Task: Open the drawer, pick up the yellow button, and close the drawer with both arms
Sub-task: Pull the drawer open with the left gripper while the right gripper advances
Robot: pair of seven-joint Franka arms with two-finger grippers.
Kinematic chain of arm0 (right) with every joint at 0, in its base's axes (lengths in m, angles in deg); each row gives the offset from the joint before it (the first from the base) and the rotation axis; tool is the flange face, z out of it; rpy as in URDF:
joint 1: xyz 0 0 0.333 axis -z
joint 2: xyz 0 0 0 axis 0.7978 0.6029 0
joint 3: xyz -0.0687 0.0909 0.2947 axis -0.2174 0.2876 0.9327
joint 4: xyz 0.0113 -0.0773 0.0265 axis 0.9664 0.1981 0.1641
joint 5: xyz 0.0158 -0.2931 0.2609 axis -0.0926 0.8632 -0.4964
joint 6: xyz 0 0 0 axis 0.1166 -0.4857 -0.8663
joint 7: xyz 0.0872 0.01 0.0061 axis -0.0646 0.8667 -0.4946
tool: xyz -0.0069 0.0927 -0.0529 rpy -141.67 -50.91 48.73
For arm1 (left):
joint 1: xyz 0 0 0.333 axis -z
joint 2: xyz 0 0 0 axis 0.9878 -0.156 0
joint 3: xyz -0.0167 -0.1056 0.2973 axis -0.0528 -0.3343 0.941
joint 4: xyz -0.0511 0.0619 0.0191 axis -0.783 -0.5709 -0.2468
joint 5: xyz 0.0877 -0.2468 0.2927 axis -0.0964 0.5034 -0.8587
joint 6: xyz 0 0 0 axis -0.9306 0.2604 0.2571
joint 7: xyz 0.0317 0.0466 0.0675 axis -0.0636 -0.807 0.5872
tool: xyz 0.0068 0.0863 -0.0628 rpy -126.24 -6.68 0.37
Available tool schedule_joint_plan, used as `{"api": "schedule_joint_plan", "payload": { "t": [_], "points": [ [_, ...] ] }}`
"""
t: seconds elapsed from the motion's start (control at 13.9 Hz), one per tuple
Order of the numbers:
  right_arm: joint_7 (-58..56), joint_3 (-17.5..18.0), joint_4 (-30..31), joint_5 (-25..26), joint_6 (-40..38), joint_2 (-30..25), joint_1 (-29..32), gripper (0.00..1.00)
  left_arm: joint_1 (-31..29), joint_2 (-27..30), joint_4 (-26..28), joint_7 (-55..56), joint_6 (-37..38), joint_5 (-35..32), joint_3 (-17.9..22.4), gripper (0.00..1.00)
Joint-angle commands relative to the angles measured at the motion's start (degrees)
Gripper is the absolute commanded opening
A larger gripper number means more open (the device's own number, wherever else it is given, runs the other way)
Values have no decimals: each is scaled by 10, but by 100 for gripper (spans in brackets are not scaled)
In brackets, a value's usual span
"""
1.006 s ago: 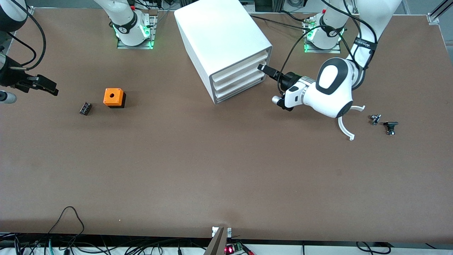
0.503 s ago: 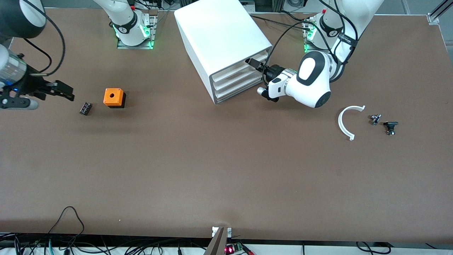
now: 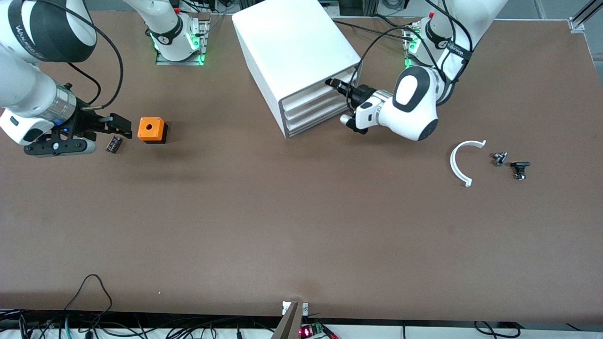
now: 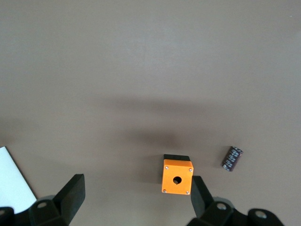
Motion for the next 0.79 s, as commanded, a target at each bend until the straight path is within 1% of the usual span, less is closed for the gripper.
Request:
{"api": "schedule_joint_plan", "payload": {
  "t": [0.0, 0.07, 0.22, 0.29, 0.36, 0.43, 0.57, 0.72],
  "points": [
    [0, -3, -15, -12, -7, 5, -16, 100, -9, 9, -26, 0, -48, -8, 68, 0],
    [-10, -2, -15, -13, -6, 6, -19, 100, -9, 9, -29, -1, -59, -8, 82, 0],
    [-13, -3, -15, -13, -12, 7, -41, 100, -12, 3, -41, -3, -101, -8, 86, 0],
    [-24, -3, -16, -12, -12, 13, -55, 100, -12, 2, -42, -11, -119, -8, 86, 5],
    [-39, -3, -17, -12, -11, 15, -65, 100, -13, 4, -42, -13, -132, -7, 85, 99],
    [-48, -3, -22, -13, -5, 19, -81, 100, -15, 8, -44, -13, -135, -7, 85, 100],
    [-61, -3, -68, -13, -8, 48, -121, 100, -20, 13, -45, -15, -137, -8, 88, 100],
    [-76, -2, -119, -14, -11, 79, -167, 100, -25, 28, -56, -14, -138, -9, 108, 100]
  ]
}}
